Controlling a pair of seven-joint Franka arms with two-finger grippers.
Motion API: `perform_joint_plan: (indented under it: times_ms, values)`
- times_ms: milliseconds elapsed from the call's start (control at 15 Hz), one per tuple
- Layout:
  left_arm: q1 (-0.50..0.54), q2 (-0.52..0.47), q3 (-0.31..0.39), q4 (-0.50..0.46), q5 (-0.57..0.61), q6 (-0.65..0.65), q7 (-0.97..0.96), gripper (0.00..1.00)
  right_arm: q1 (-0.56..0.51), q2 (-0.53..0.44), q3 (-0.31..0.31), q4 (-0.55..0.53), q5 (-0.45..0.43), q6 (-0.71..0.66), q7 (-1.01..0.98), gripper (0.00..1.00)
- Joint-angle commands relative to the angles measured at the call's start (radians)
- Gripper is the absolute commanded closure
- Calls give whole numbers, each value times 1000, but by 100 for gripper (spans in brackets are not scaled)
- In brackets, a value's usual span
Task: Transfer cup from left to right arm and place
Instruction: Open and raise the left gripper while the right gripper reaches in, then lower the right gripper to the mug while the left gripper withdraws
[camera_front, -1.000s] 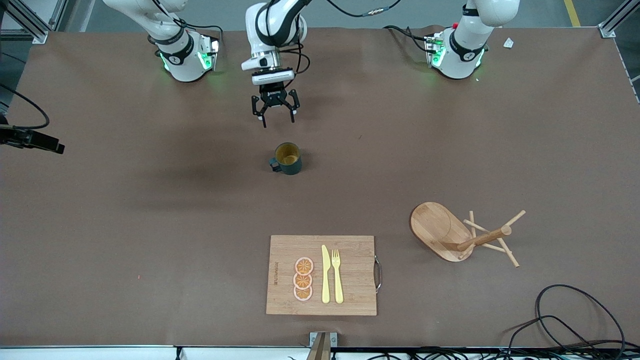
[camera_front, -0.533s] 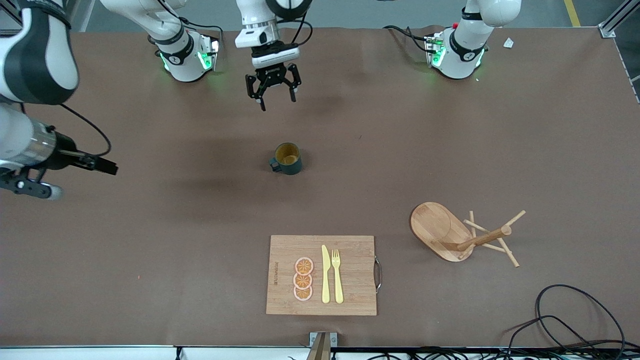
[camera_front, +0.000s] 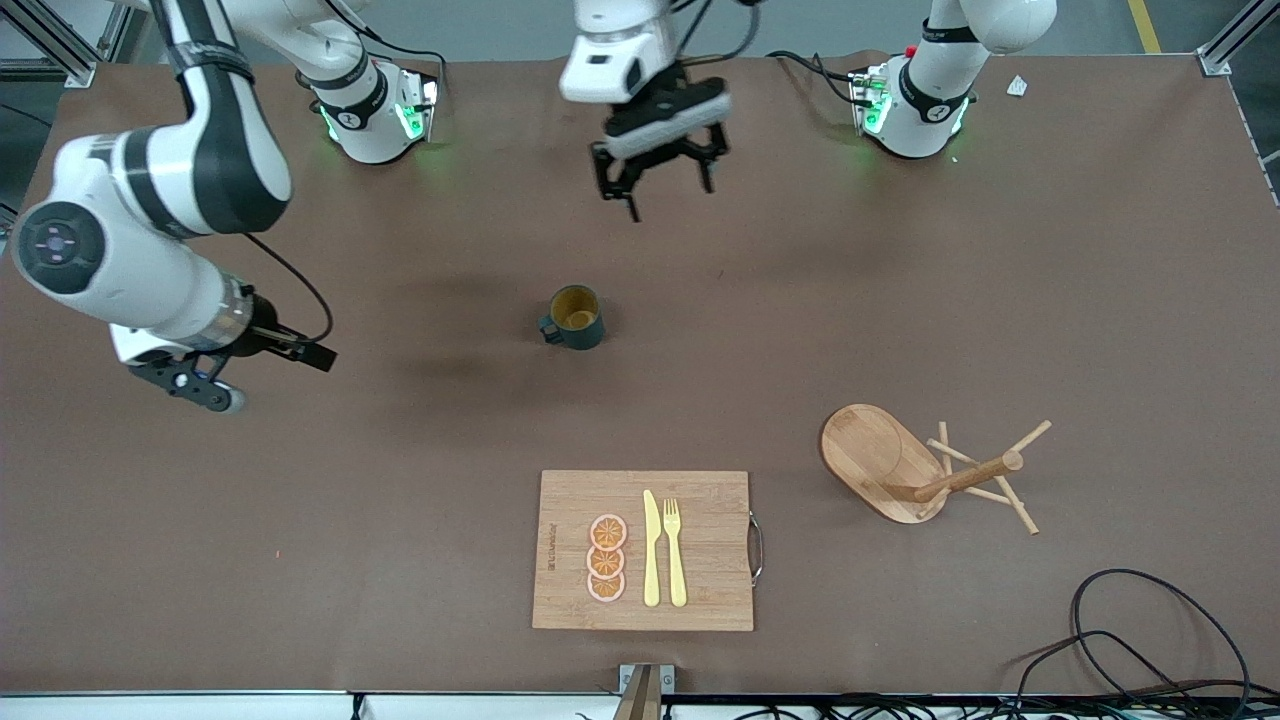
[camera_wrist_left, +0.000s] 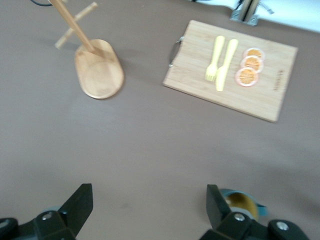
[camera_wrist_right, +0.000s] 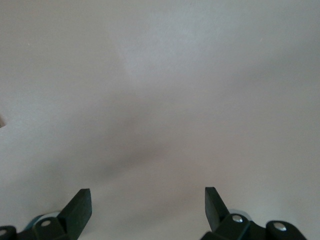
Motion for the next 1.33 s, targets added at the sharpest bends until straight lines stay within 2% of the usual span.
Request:
perform_joint_plan:
  times_ms: [0,200,400,533,667,733,1000,1133,1200,1267]
  values:
    - [133,-97,-14,-40,-66,-55,207,0,74,-21,-7,-69,9,50,153,0]
    - [246,-151,-14,-44,-75,-101,345,0,172,-21,-7,-132,9,138,316,0]
    - [329,-211,-15,-40,-78,-151,397,0,250,-16,-7,-188,11,244,486,0]
    - [389,-215,-17,-35,-78,-187,503,0,287,7,-7,-201,44,290,564,0]
    - [453,-229,-17,-35,-80,-187,627,0,319,33,-7,-213,137,336,605,0]
    - [483,-235,-17,-35,-80,-187,685,0,350,44,-7,-222,155,367,635,0]
    - [593,-243,-20,-34,-129,-188,814,0,437,93,-8,-258,155,473,763,0]
    - [641,-245,-26,-32,-155,-188,856,0,480,114,-8,-258,155,482,789,0]
    - [683,-239,-49,-30,-172,-185,871,0,494,123,-8,-259,155,487,801,0]
    - [766,-234,-111,-30,-201,-176,900,0,509,133,-8,-259,155,487,807,0]
